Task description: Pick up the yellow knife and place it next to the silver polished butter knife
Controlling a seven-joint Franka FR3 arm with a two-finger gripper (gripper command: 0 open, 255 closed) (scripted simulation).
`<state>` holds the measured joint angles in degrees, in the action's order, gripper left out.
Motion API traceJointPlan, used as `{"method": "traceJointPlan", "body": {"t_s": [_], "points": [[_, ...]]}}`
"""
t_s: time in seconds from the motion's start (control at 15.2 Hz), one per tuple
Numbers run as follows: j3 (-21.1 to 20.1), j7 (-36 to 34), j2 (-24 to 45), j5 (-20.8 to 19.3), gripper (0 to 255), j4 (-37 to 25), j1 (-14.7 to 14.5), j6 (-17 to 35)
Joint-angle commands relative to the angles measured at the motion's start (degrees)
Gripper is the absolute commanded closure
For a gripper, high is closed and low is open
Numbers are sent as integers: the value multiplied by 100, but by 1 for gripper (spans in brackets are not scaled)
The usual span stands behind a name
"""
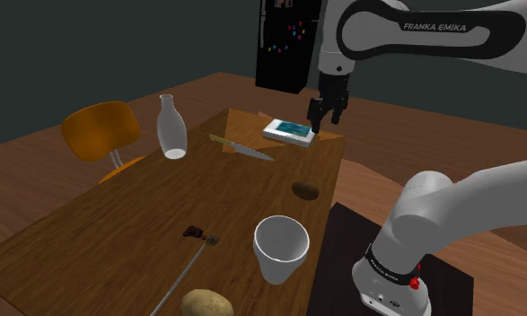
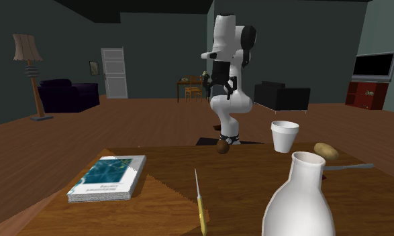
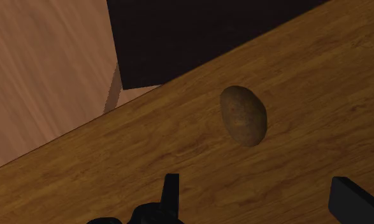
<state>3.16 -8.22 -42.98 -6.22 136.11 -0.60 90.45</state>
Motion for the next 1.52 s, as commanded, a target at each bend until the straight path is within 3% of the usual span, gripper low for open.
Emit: {"method": "traceJointPlan", "body": {"t_s": [0.0, 0.73, 1.45], "points": [[0, 0, 0, 0, 0, 0, 0, 0], [566, 1110, 2148, -20, 0, -550, -248, 1780], [785, 2342, 4543, 528, 0, -2021, -411, 2813]]}}
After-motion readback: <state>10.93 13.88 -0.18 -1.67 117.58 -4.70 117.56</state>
